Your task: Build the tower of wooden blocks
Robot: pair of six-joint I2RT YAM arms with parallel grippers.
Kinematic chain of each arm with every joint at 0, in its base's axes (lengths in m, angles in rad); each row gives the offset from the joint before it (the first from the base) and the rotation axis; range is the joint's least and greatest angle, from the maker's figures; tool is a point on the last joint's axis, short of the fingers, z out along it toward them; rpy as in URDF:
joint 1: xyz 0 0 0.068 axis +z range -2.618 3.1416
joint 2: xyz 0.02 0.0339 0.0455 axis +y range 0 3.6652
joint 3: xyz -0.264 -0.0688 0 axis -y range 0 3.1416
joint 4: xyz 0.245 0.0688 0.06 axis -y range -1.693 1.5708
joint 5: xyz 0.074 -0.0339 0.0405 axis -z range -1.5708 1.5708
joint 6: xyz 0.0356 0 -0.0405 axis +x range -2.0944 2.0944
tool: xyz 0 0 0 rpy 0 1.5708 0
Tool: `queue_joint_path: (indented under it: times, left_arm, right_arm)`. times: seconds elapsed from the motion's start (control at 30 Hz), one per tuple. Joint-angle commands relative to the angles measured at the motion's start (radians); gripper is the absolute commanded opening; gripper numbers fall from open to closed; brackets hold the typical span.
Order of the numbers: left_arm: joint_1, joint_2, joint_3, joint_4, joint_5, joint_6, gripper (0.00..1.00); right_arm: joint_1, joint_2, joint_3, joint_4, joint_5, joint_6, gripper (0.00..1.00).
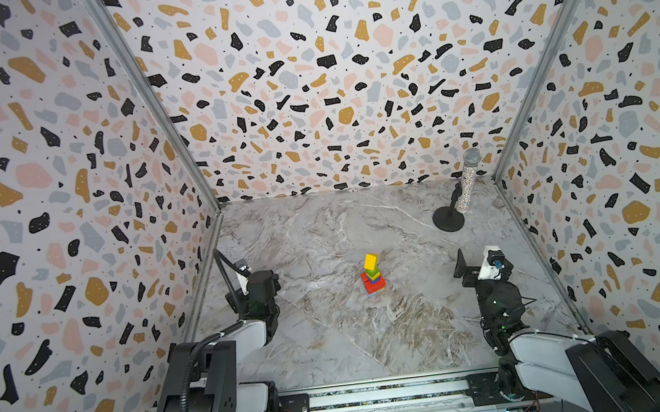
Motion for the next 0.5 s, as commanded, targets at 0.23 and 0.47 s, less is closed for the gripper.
queue_joint_path:
  times: [0.23,0.47]
  left_arm:
    - [0.004,0.005,-0.018,0.287,-0.062,0.105,1.00]
    - [-0.032,0.081,0.007,0.331,-0.064,0.164,1.00]
  right_arm:
    - [-0.015,0.311,-0.084,0.466,-0.042,-0.121,0.99]
    - [-0.024,0.378,-0.057,0.467,-0.109,-0.138,0.99]
